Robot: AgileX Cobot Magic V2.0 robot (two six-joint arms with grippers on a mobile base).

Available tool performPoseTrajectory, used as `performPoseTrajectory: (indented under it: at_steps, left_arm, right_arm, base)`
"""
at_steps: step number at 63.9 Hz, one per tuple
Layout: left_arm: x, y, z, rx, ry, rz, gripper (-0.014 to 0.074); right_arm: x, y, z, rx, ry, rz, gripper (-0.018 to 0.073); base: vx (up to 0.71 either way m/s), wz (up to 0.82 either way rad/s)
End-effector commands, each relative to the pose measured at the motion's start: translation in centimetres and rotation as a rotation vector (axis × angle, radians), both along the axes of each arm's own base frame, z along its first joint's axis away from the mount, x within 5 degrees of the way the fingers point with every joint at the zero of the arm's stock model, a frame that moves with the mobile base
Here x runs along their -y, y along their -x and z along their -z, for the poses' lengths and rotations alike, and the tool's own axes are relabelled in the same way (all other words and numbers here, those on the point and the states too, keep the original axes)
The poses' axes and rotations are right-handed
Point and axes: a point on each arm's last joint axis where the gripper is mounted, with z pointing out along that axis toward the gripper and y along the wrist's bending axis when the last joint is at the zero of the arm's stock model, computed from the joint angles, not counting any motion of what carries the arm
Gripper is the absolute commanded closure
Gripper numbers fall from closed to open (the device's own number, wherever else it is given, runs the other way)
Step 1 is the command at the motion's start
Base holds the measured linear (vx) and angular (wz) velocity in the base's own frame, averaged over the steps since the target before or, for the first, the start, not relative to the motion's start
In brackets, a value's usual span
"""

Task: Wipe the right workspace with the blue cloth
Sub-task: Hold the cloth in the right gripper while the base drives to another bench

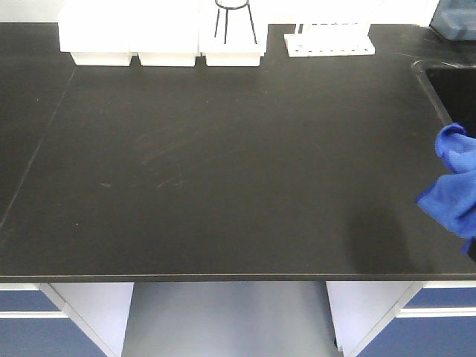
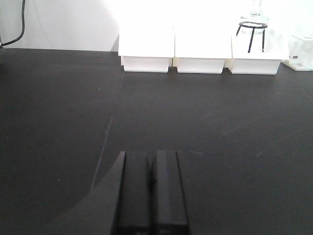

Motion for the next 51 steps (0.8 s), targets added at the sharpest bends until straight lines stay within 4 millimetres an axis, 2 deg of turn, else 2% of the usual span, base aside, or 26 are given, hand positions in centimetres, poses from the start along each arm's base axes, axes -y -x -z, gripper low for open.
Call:
performPoseTrajectory:
  at_steps: [1, 13, 51]
  left_arm:
    - [0.07, -0.07, 0.23, 0.064, 0.008, 0.005, 0.0602]
    - [0.07, -0.07, 0.23, 0.064, 0.008, 0.005, 0.0602]
    - [0.07, -0.07, 0.23, 0.064, 0.008, 0.005, 0.0602]
  right_arm:
    - [0.04, 0.66, -1.96, 0.156, 0.007, -0.004, 0.0563]
    - [0.09, 1.46, -2.11, 0.178, 0.003, -0.003, 0.0563]
    - [0.09, 1.46, -2.11, 0.178, 0.003, -0.003, 0.0563]
  base:
    - [0.00, 0.00]
    - [0.00, 0.00]
    - [0.00, 0.00]
